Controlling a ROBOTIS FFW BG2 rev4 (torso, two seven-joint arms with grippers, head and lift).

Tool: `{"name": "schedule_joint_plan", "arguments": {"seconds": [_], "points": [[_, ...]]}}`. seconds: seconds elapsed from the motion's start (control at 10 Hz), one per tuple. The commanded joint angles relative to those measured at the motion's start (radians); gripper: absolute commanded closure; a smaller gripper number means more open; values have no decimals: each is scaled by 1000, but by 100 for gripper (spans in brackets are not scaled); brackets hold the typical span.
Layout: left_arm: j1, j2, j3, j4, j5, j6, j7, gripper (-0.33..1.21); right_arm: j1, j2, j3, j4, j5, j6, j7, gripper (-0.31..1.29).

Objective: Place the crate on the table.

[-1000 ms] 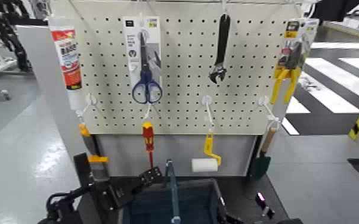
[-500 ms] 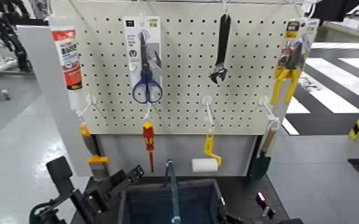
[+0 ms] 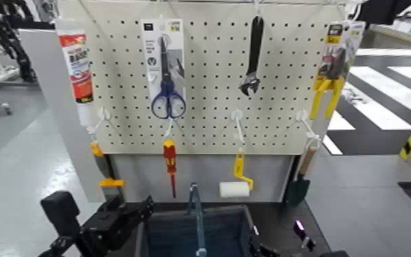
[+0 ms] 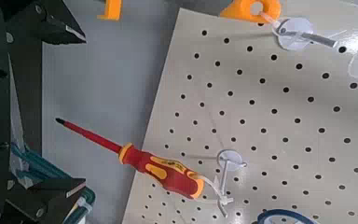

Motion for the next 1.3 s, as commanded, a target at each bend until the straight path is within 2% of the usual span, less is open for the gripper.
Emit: {"name": "schedule_joint_plan", "arguments": {"seconds": [0.1, 0.2, 0.3, 0.4, 0.6, 1.0, 1.3], "points": [[48, -25, -6, 13, -127, -156, 24, 10, 0, -2, -2, 2, -3, -6, 3, 14], [78, -47, -9, 20, -200, -251, 60, 10, 0, -2, -2, 2, -4, -6, 3, 14], [96, -52, -19, 36, -257, -336, 88, 10, 0, -2, -4, 3, -4, -8, 3, 14], [102, -41, -38, 47, -286, -371, 119, 10, 0, -2, -4, 3, -6, -9, 3, 14], [105, -36, -49, 50, -329, -389, 129, 10, 0, -5, -4, 5, -9, -11, 3, 14], [128, -30, -79, 59, -338, -445, 194, 9, 0, -6, -4, 6, -12, -12, 3, 14], [127, -32, -87, 72, -337, -463, 198, 9, -2, -6, -4, 6, -13, -12, 3, 14]]}}
